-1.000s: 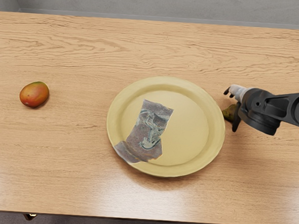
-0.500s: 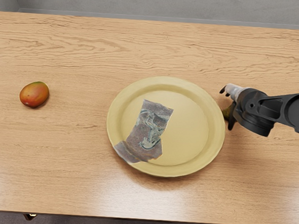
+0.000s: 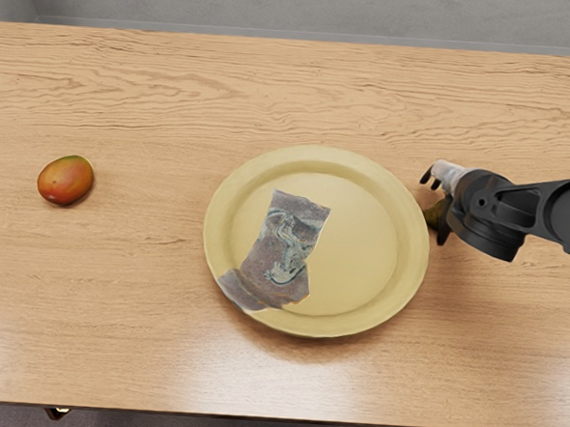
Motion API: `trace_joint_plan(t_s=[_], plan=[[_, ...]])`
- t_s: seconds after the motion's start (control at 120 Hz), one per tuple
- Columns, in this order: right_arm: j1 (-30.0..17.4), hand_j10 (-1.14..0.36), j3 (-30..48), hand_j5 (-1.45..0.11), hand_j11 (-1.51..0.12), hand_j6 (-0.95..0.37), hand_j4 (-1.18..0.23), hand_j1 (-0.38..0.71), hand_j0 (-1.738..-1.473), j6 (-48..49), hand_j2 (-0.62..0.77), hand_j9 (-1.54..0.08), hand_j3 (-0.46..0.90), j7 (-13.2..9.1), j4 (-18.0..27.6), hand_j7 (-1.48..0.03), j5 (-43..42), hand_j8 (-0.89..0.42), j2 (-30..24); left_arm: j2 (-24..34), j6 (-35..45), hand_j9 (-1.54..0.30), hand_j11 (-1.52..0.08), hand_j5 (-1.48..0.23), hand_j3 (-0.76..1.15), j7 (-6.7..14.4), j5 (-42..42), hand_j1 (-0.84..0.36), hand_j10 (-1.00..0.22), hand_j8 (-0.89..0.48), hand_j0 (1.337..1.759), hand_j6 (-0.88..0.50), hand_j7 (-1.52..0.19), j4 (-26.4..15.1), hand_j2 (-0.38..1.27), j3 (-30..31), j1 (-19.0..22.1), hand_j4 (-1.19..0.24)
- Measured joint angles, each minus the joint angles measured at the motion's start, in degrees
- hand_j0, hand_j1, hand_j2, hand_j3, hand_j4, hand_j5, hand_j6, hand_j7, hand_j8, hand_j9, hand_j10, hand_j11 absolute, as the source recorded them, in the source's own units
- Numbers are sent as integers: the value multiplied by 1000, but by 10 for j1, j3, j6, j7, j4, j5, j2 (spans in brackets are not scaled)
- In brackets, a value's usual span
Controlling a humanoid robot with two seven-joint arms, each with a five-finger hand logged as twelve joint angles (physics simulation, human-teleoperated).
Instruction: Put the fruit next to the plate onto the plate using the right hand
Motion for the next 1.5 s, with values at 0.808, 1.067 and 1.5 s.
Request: trace_joint_plan(t_s=[0.808,1.067,1.5], plan=[[-9,-487,7,-781,-799,-411,-566,273,-1649,5,-52,-775,-3,-1,16,-780,2,-325,-18,0,0,-3,-3,-3,0,0,0,346,-2,-2,1658,-2,-3,0,0,0,0,-2],[-29,-479,51,-1006,-1058,-488,-616,312,-1652,10,211,-798,0,2,20,-856,1,-413,-50,0,0,-3,-3,-3,0,0,0,346,-2,-2,1658,-2,-3,0,0,0,0,-2],[-103,-499,343,-1219,-1231,-423,-790,291,-1652,280,321,-1171,2,0,-73,-1101,104,-284,-178,0,0,-4,-4,-4,0,0,0,346,-2,-2,1658,-2,-3,0,1,0,0,-2]])
